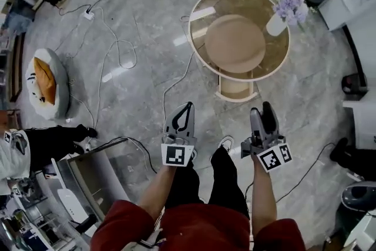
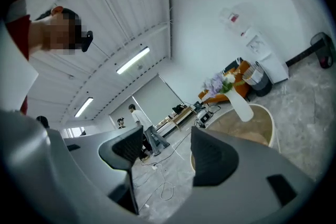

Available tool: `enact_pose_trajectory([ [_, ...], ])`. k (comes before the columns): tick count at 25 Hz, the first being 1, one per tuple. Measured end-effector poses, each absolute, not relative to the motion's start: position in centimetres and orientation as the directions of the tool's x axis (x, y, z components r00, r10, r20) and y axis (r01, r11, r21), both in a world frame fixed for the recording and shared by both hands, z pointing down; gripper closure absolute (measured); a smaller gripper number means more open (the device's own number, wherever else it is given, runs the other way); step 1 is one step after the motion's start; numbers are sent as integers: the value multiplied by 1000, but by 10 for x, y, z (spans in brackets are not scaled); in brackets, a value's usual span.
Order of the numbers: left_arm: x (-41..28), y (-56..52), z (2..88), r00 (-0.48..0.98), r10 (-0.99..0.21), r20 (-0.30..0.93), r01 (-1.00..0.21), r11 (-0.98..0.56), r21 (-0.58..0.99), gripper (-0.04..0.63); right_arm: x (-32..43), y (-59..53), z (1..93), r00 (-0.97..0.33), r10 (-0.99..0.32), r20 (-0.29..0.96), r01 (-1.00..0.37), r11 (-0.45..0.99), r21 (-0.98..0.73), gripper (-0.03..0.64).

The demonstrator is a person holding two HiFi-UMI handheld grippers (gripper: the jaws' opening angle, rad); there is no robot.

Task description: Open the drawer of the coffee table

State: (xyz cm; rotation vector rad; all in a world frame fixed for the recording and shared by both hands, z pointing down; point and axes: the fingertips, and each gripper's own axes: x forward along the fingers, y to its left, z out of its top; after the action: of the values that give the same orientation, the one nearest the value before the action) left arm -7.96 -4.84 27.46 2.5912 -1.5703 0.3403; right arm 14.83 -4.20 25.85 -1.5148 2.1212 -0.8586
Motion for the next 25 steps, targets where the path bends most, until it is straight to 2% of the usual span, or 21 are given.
enact_pose_trajectory([
  [7, -92, -62, 122, 410, -903, 132, -903, -422, -82, 591, 140, -50, 120, -353, -934, -61, -756, 323, -569, 319],
  [12, -85, -62, 42, 426, -902, 71, -902, -429, -43, 591, 140, -48, 46, -297, -949, -106, -859, 314, -405, 319],
  [20, -87, -65, -16, 411, -911, -16, -911, -410, -49, 591, 151, -59, 3, -160, -984, -81, -981, 167, -98, 319],
  [25, -91, -71, -28, 400, -916, -34, -915, -397, -69, 591, 145, -65, -6, -158, -985, -72, -987, 160, -22, 319],
])
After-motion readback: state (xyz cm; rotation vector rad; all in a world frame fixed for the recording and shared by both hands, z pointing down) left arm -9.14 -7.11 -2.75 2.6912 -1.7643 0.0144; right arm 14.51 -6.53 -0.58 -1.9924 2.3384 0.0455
